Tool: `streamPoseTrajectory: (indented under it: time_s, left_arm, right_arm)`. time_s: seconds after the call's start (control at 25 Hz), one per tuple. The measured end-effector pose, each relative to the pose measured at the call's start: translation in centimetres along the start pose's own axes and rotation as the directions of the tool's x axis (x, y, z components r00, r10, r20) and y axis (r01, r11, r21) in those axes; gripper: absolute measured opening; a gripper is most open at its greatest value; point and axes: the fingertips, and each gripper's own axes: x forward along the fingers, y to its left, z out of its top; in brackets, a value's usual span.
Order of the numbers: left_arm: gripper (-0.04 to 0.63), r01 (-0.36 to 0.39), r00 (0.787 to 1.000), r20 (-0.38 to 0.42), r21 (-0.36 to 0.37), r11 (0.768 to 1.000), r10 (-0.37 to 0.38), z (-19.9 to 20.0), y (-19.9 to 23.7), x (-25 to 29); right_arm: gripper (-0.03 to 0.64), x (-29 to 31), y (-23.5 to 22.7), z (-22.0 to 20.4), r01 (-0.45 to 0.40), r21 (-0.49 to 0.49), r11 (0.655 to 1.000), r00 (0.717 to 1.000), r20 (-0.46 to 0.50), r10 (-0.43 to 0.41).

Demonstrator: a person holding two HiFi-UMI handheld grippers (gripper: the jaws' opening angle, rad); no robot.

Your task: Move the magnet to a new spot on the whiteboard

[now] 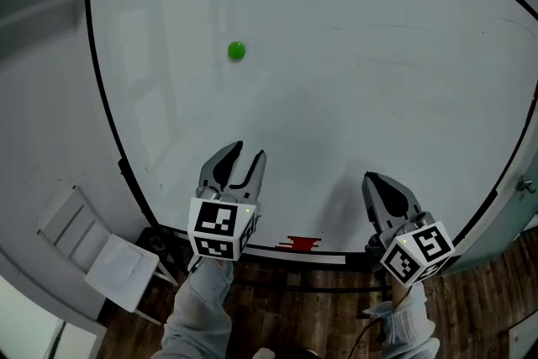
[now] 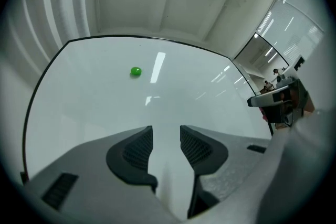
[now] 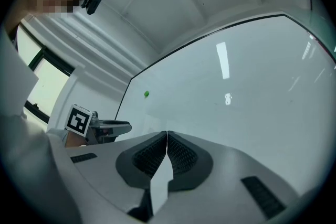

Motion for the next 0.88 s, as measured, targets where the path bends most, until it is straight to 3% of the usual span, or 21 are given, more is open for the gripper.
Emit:
streamPoseTrajectory:
  time_s: [0.56,0.8,0.88]
  left_arm:
    - [0.153,0.123,0.981,-0.126,-0.164,0.979,-0.145,-8.9,-7.2,-4.4]
    - [0.096,0.144,0.967,-0.169,-0.249,0.958,-0.189,-12.3,-9.4,-6.5]
    - [0.046,0.136,0.966,-0.174,-0.276,0.951,-0.189,-13.3,-9.9,-7.3]
  right_arm:
    - [0.028,-4.0,1.4,-8.4,0.058,0.141,0.988,0.992,-0.121,-0.041]
    - [0.028,-5.6,2.4,-11.6,0.094,0.161,0.982,0.983,-0.169,-0.066]
    - [0.028,-6.2,2.8,-12.5,0.098,0.158,0.983,0.982,-0.178,-0.069]
